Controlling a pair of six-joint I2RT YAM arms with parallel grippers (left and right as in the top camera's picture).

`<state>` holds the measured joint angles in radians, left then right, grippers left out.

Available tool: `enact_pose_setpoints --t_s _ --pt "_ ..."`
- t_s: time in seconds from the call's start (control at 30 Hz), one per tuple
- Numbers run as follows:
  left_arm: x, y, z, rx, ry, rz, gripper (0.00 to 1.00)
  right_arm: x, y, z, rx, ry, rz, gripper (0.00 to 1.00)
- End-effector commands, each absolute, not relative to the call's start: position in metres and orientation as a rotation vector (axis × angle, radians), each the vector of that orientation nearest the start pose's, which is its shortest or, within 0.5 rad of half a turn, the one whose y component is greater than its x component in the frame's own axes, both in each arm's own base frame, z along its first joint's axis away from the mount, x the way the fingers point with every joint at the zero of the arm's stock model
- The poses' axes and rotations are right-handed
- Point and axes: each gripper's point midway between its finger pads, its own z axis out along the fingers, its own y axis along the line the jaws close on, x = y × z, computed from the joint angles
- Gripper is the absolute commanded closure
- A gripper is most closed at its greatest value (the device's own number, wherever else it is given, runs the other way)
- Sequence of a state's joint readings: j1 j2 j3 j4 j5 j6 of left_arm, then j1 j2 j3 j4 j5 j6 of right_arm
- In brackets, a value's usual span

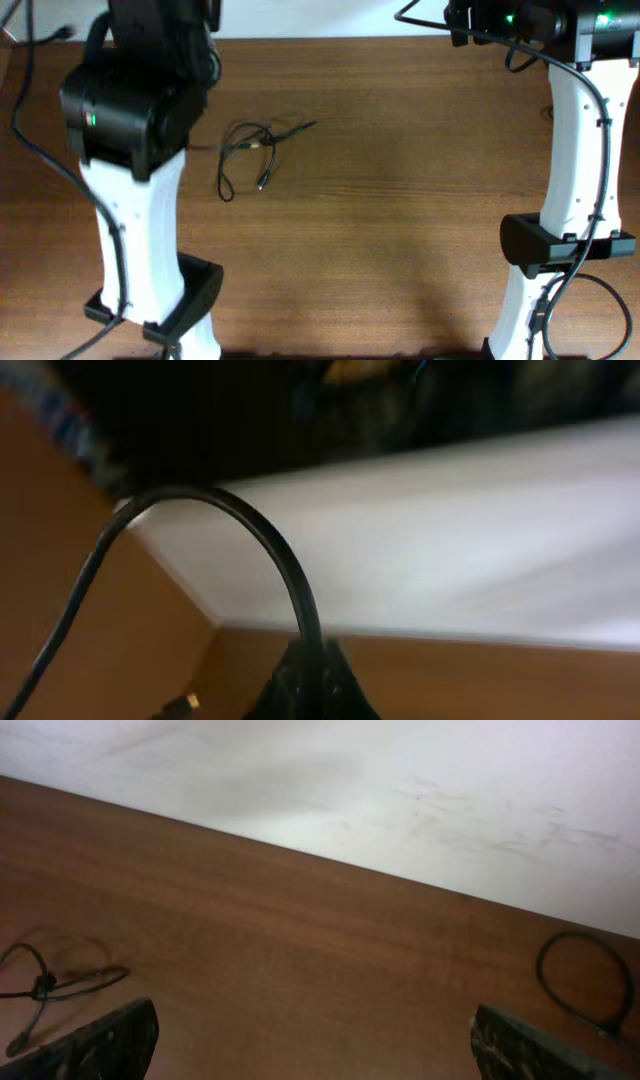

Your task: Untangle cables

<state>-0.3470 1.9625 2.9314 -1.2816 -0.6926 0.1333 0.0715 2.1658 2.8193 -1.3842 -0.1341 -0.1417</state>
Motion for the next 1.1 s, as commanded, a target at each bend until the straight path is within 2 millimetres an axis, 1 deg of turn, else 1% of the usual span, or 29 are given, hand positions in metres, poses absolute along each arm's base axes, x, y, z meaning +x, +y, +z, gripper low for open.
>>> enact_pose_setpoints --t_s 0.0,0.03,0.07,0.1,0.13,0.17,0.2,0.23,0.27,0.3,0.33,0.37,0.4,0.43,0.47,0.5,0.57,0.6,0.63,0.67,0.7,0.73,0.77,0.8,0.83,0.87,0.9,1.0,1.07 --pt "0.439 0.019 0.494 -0.143 1.938 0.689 1.00 0.505 0.062 0.363 -0.323 2.281 0.137 0.01" --pt "0.440 0.025 0.492 -0.157 1.941 0.700 1.00 0.505 0.062 0.363 -0.322 2.280 0.137 0.01" --pt "0.439 0.033 0.495 -0.179 1.931 0.707 1.00 0.505 0.062 0.363 -0.322 2.280 0.137 0.01" --pt "0.435 0.051 0.500 -0.222 1.918 0.718 1.00 0.505 0.062 0.363 -0.322 2.280 0.137 0.01" --pt "0.443 0.059 0.492 -0.209 1.949 0.620 1.00 0.505 0.062 0.363 -0.322 2.280 0.137 0.01" --pt "0.457 0.049 0.479 -0.135 1.991 0.438 1.00 0.505 0.062 0.363 -0.322 2.280 0.137 0.01" --pt "0.463 0.035 0.473 -0.108 2.007 0.295 1.00 0.505 0.062 0.363 -0.322 2.280 0.137 0.01" --pt "0.467 0.013 0.472 -0.045 2.009 0.178 1.00 0.505 0.062 0.363 -0.322 2.280 0.137 0.01" --pt "0.468 -0.015 0.473 0.006 2.003 0.092 1.00 0.505 0.062 0.363 -0.322 2.280 0.137 0.01" --pt "0.467 -0.037 0.473 0.053 2.002 0.063 1.00 0.505 0.062 0.363 -0.322 2.280 0.137 0.01" --pt "0.465 -0.065 0.473 0.107 1.997 0.018 1.00 0.505 0.062 0.363 -0.322 2.280 0.137 0.01" --pt "0.463 -0.082 0.471 0.126 2.001 -0.025 1.00 0.505 0.062 0.363 -0.322 2.280 0.137 0.01" --pt "0.461 -0.105 0.468 0.186 2.005 -0.084 1.00 0.505 0.062 0.363 -0.323 2.280 0.136 0.01" --pt "0.460 -0.122 0.465 0.226 2.009 -0.121 1.00 0.505 0.062 0.363 -0.331 2.278 0.132 0.01" --pt "0.456 -0.145 0.460 0.267 2.018 -0.159 1.00 0.506 0.061 0.363 -0.333 2.278 0.128 0.01" --pt "0.450 -0.177 0.452 0.330 2.033 -0.238 1.00 0.506 0.061 0.363 -0.333 2.278 0.127 0.01" --pt "0.440 -0.216 0.439 0.414 2.057 -0.291 1.00 0.506 0.061 0.363 -0.357 2.271 0.115 0.01" --pt "0.437 -0.230 0.431 0.441 2.074 -0.309 1.00 0.508 0.059 0.365 -0.356 2.263 0.099 0.01" --pt "0.434 -0.242 0.424 0.471 2.086 -0.318 1.00 0.514 0.040 0.368 -0.299 2.255 -0.010 0.01" --pt "0.432 -0.253 0.419 0.495 2.092 -0.327 1.00 0.519 -0.009 0.373 -0.139 2.248 -0.218 0.02" --pt "0.432 -0.253 0.419 0.496 2.092 -0.326 1.00 0.518 -0.026 0.375 -0.076 2.249 -0.220 0.03" --pt "0.433 -0.253 0.420 0.494 2.089 -0.326 1.00 0.516 -0.048 0.374 -0.003 2.256 -0.206 0.03" --pt "0.434 -0.252 0.422 0.488 2.082 -0.324 1.00 0.511 -0.078 0.371 0.044 2.264 -0.125 0.03" --pt "0.437 -0.256 0.419 0.493 2.080 -0.327 1.00 0.507 -0.098 0.372 0.073 2.256 -0.048 0.03" --pt "0.439 -0.258 0.415 0.496 2.087 -0.330 1.00 0.505 -0.106 0.372 0.086 2.252 -0.031 0.03" --pt "0.440 -0.263 0.410 0.506 2.095 -0.334 1.00 0.502 -0.119 0.372 0.113 2.250 -0.036 0.03" --pt "0.440 -0.276 0.400 0.538 2.110 -0.354 1.00 0.498 -0.130 0.373 0.137 2.248 -0.043 0.03" --pt "0.429 -0.334 0.369 0.665 2.128 -0.423 1.00 0.496 -0.132 0.373 0.139 2.247 -0.023 0.03" --pt "0.416 -0.360 0.360 0.724 2.125 -0.447 1.00 0.496 -0.132 0.373 0.139 2.248 -0.023 0.03"
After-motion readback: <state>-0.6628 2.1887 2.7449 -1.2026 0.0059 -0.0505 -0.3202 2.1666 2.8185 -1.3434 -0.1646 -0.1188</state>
